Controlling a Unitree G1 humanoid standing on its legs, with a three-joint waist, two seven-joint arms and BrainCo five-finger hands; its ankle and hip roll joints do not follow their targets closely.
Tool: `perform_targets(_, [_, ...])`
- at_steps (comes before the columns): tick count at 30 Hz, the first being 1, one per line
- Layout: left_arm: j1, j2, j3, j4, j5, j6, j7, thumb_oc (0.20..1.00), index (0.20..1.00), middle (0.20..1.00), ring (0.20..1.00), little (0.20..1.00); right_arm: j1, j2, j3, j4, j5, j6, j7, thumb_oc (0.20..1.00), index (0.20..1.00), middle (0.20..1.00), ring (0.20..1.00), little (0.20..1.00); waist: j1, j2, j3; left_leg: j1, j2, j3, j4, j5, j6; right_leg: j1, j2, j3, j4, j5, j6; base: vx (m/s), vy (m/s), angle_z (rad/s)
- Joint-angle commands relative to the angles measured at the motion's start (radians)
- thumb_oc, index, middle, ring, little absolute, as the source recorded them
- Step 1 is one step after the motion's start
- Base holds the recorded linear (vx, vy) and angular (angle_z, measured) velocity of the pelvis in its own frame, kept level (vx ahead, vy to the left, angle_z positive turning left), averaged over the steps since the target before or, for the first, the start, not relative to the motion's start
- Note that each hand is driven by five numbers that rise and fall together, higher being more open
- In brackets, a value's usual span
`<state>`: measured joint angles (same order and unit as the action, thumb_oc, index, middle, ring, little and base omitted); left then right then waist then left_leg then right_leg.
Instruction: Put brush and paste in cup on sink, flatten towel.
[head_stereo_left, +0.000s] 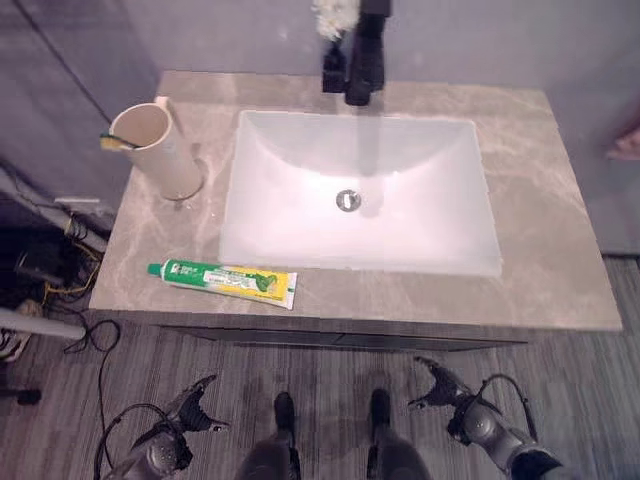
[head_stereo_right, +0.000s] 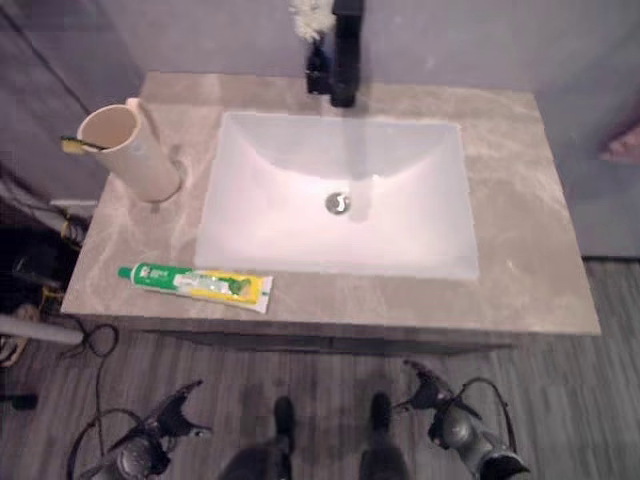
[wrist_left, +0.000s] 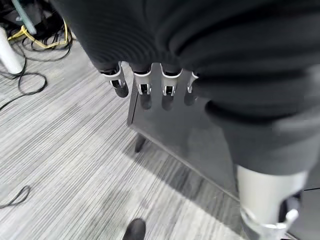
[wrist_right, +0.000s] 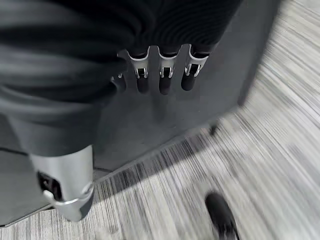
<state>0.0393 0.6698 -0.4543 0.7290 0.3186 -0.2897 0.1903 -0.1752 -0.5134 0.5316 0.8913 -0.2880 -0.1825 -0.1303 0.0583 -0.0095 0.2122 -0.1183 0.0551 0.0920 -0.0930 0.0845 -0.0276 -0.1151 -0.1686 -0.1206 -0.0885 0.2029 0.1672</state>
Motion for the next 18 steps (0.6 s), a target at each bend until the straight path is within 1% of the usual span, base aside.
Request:
perform_targets(1, [-0.003,0.065,0.008,-0.022,0.036,-0.062,0.01,1.0,1.0,1.0,1.0,1.0,-0.026,-0.029,-0.022,0.043,0.015,-0.027,-0.018,1.0,1.0,1.0,1.0,1.0,0.02,0.006,-0.028,-0.032,0.01,-0.002,0.006,0.016,-0.079,-0.003,-0.037,-0.031,0.039,-0.083,0.024,0.01,-0.131,0.84])
perform_targets(3, [0.023,0.108,0.011,-0.096,0.037,-0.078,0.0,1.0,1.0,1.0,1.0,1.0,-0.026,-0.015,-0.037,0.104,0.027,-0.024,-0.023,1.0,1.0,1.0,1.0,1.0,0.033,0.013,-0.03,-0.041,0.009,-0.034,0.006,0.023,-0.083,0.013,-0.043,-0.066,0.036,-0.088,0.025,0.01,-0.112,0.7])
perform_targets(5, [0.049,0.173,0.007,-0.176,0.057,-0.1,-0.005,1.0,1.0,1.0,1.0,1.0,-0.04,0.011,-0.066,0.2,0.048,-0.013,-0.033,1.0,1.0,1.0,1.0,1.0,0.047,0.025,-0.032,-0.047,0.002,-0.06,0.006,0.026,-0.085,0.032,-0.048,-0.1,0.033,-0.093,0.026,0.01,-0.078,0.48])
perform_targets(6, [0.065,0.221,0.013,-0.247,0.065,-0.122,-0.004,1.0,1.0,1.0,1.0,1.0,-0.051,0.021,-0.088,0.242,0.064,-0.005,-0.039,1.0,1.0,1.0,1.0,1.0,0.059,0.035,-0.034,-0.049,-0.002,-0.072,0.006,0.026,-0.085,0.042,-0.051,-0.113,0.03,-0.095,0.029,0.0,-0.037,0.42])
perform_targets(7, [0.072,0.229,0.019,-0.257,0.062,-0.119,-0.009,1.0,1.0,1.0,1.0,1.0,-0.053,0.025,-0.089,0.246,0.064,-0.006,-0.039,1.0,1.0,1.0,1.0,1.0,0.057,0.032,-0.033,-0.049,-0.002,-0.075,0.006,0.026,-0.086,0.044,-0.051,-0.116,0.029,-0.095,0.029,0.0,-0.013,0.49])
perform_targets(9, [0.108,0.338,0.045,-0.394,0.076,-0.151,0.001,1.0,1.0,1.0,1.0,1.0,-0.07,0.037,-0.127,0.306,0.09,0.004,-0.052,1.0,1.0,1.0,1.0,1.0,0.079,0.051,-0.037,-0.052,-0.008,-0.086,0.006,0.026,-0.087,0.059,-0.059,-0.136,0.023,-0.095,0.034,0.0,-0.002,0.34])
perform_targets(10, [0.146,0.389,0.085,-0.457,0.068,-0.154,-0.003,1.0,1.0,1.0,1.0,1.0,-0.074,0.05,-0.14,0.332,0.095,0.005,-0.055,1.0,1.0,1.0,1.0,1.0,0.088,0.053,-0.04,-0.051,-0.008,-0.09,0.006,0.025,-0.088,0.066,-0.06,-0.147,0.018,-0.095,0.036,0.0,0.003,0.29])
perform_targets(11, [0.197,0.482,0.169,-0.578,0.072,-0.172,0.018,1.0,1.0,1.0,1.0,1.0,-0.066,0.068,-0.156,0.379,0.091,0.018,-0.055,1.0,1.0,1.0,1.0,1.0,0.114,0.069,-0.048,-0.054,-0.014,-0.101,0.006,0.025,-0.091,0.081,-0.068,-0.164,0.013,-0.096,0.041,0.0,0.004,0.28])
perform_targets(12, [0.213,0.488,0.184,-0.589,0.07,-0.169,0.015,1.0,1.0,1.0,1.0,1.0,-0.067,0.072,-0.155,0.381,0.09,0.017,-0.056,1.0,1.0,1.0,1.0,1.0,0.111,0.066,-0.048,-0.054,-0.014,-0.102,0.006,0.025,-0.091,0.083,-0.068,-0.166,0.012,-0.096,0.041,0.01,0.008,0.39])
perform_targets(13, [0.284,0.565,0.316,-0.703,0.059,-0.178,0.04,1.0,1.0,1.0,1.0,1.0,-0.048,0.083,-0.173,0.4,0.087,0.029,-0.054,1.0,1.0,1.0,1.0,1.0,0.131,0.078,-0.058,-0.055,-0.021,-0.116,0.006,0.026,-0.095,0.099,-0.08,-0.189,0.009,-0.096,0.046,0.01,0.005,0.3])
perform_targets(14, [0.299,0.575,0.354,-0.728,0.053,-0.178,0.05,1.0,1.0,1.0,1.0,1.0,-0.039,0.085,-0.177,0.402,0.086,0.032,-0.052,1.0,1.0,1.0,1.0,1.0,0.136,0.082,-0.061,-0.055,-0.023,-0.12,0.006,0.026,-0.095,0.103,-0.084,-0.197,0.009,-0.096,0.048,0.01,0.006,0.34])
perform_targets(15, [0.316,0.577,0.37,-0.737,0.05,-0.176,0.047,1.0,1.0,1.0,1.0,1.0,-0.04,0.087,-0.175,0.402,0.085,0.032,-0.052,1.0,1.0,1.0,1.0,1.0,0.132,0.08,-0.061,-0.055,-0.023,-0.121,0.006,0.026,-0.095,0.104,-0.084,-0.199,0.009,-0.096,0.048,0.02,0.009,0.4])
perform_targets(16, [0.346,0.599,0.478,-0.79,0.028,-0.178,0.058,1.0,1.0,1.0,1.0,1.0,-0.011,0.094,-0.191,0.415,0.084,0.046,-0.039,1.0,1.0,1.0,1.0,1.0,0.142,0.088,-0.074,-0.057,-0.03,-0.135,0.006,0.028,-0.098,0.118,-0.093,-0.221,0.008,-0.097,0.052,0.05,0.014,0.5])
perform_targets(18, [0.371,0.604,0.612,-0.85,-0.017,-0.174,0.067,1.0,1.0,1.0,1.0,1.0,0.017,0.108,-0.209,0.422,0.088,0.065,-0.024,1.0,1.0,1.0,1.0,1.0,0.138,0.09,-0.085,-0.05,-0.039,-0.145,0.006,0.022,-0.101,0.135,-0.101,-0.236,0.008,-0.103,0.054,0.05,0.022,0.43])
